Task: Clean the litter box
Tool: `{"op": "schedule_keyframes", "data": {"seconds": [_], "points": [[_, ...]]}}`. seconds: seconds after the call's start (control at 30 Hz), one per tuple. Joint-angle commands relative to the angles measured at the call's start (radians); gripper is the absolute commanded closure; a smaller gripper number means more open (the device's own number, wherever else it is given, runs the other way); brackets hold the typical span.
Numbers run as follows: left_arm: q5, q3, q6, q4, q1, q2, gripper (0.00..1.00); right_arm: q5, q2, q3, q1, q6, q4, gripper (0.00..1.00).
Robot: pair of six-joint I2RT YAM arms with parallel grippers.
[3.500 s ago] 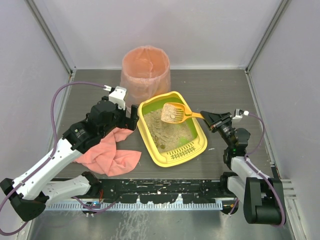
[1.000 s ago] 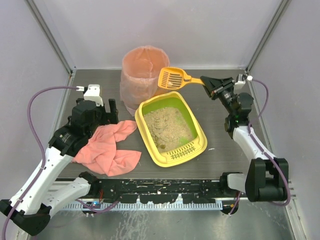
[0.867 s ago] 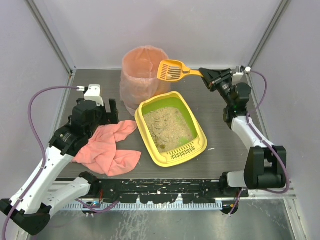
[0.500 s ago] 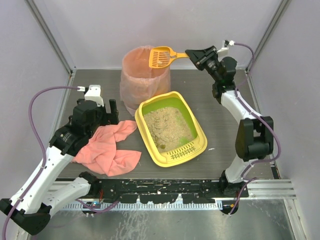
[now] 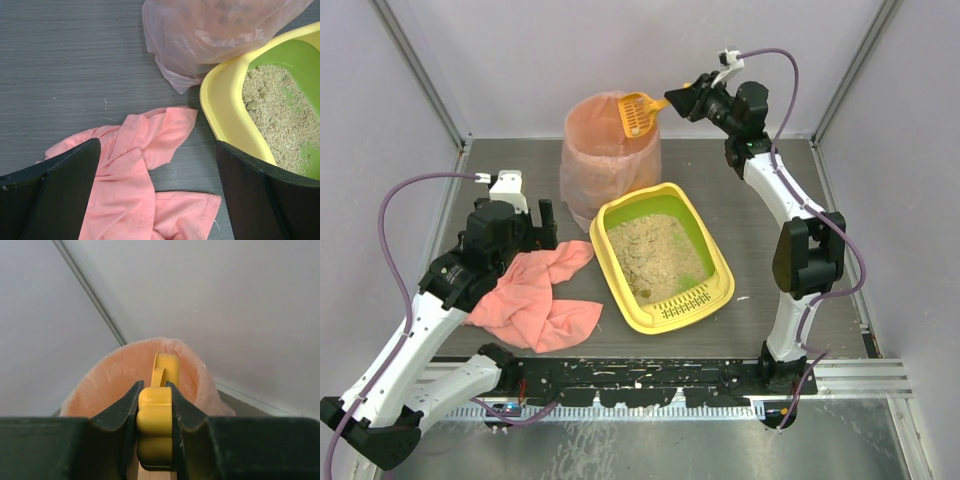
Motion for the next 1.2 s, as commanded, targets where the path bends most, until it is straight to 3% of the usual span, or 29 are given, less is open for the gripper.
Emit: {"op": "schedule_keyframes", "data": {"seconds": [0.0, 0.2, 0.37, 0.57, 0.9, 1.03, 1.17], "points": [[0.012, 0.006, 0.005, 0.013, 0.005, 0.0, 0.01, -0.035, -0.045, 0.132, 0.065, -0.372, -0.112, 0.99], [0.021, 0.009, 0.005, 0.01, 0.005, 0.007, 0.01, 0.129, -0.058, 0.24, 0.195, -0.764, -0.375, 0.99], [0.025, 0.009, 0.004, 0.009, 0.005, 0.003, 0.01, 0.241, -0.074, 0.247, 0.27, -0.863, -0.405, 0.99], [0.04, 0.017, 0.006, 0.003, 0.005, -0.002, 0.01, 0.364, -0.106, 0.276, 0.323, -0.706, -0.371, 0.99], [0.074, 0.012, -0.002, 0.009, 0.004, 0.006, 0.01, 0.731, -0.272, 0.209, 0.362, -0.301, -0.264, 0.99], [0.128, -0.002, -0.008, 0.033, 0.005, 0.024, 0.01, 0.776, -0.417, 0.117, 0.362, -0.137, -0.396, 0.99], [0.181, -0.005, -0.02, 0.056, 0.005, 0.049, 0.04, 0.806, -0.665, -0.104, 0.362, -0.074, -0.511, 0.99]]}}
